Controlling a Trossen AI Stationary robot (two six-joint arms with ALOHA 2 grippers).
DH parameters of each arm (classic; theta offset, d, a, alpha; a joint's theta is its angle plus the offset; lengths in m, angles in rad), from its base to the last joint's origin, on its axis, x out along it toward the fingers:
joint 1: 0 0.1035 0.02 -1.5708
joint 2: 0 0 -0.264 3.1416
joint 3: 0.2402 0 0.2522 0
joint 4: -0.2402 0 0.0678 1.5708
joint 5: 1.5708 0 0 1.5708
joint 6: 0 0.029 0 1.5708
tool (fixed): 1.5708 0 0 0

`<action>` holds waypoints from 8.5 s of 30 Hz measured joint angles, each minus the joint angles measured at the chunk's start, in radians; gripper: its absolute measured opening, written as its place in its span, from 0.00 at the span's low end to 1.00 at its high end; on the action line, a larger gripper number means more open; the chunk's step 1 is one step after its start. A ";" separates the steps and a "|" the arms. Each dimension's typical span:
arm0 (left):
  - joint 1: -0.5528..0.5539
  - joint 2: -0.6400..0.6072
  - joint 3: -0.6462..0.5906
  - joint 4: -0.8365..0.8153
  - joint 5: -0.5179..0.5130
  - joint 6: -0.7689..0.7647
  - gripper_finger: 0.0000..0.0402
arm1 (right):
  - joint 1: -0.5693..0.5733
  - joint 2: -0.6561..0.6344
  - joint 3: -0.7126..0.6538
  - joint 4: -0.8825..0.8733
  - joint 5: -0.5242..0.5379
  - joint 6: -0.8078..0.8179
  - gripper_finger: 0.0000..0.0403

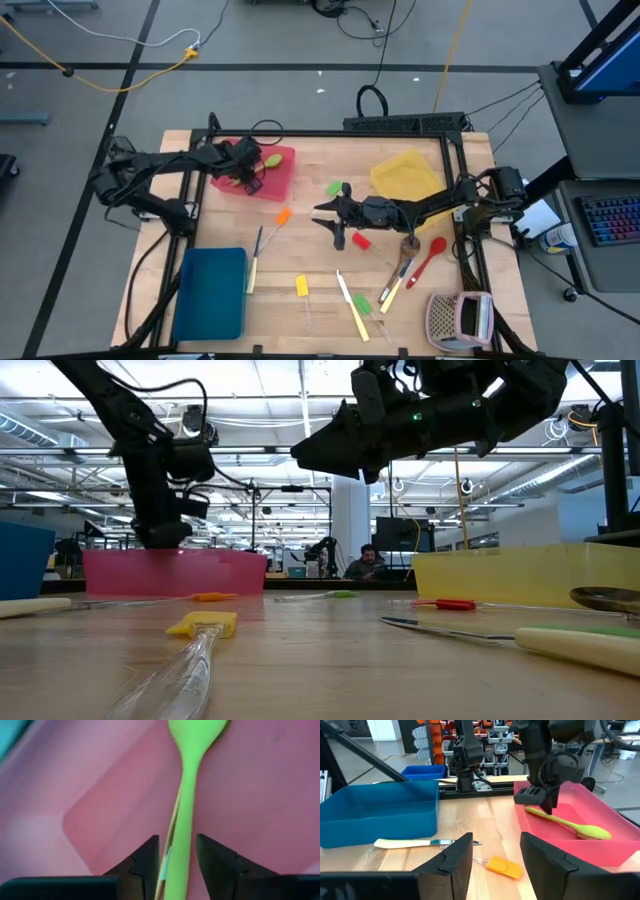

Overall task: Pick & Place Kitchen Items
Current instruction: Put the green serving spoon into the red bin, then put the brown serving spoon into the red bin

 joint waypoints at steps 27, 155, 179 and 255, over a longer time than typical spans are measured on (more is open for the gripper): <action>-0.401 -0.343 0.002 0.369 0.129 -0.037 0.34 | 0.261 -0.225 0.000 -0.712 0.052 0.297 0.48; -0.824 0.097 0.507 0.278 -0.134 0.101 0.34 | 0.070 -0.157 -0.192 -0.089 0.227 -0.304 0.11; -0.787 0.528 1.056 -0.395 -0.107 -0.067 0.34 | 0.087 -0.157 -0.192 -0.080 0.213 -0.361 0.11; -0.755 0.526 1.014 -0.342 -0.072 -0.014 0.15 | 0.089 -0.157 -0.192 -0.079 0.213 -0.358 0.12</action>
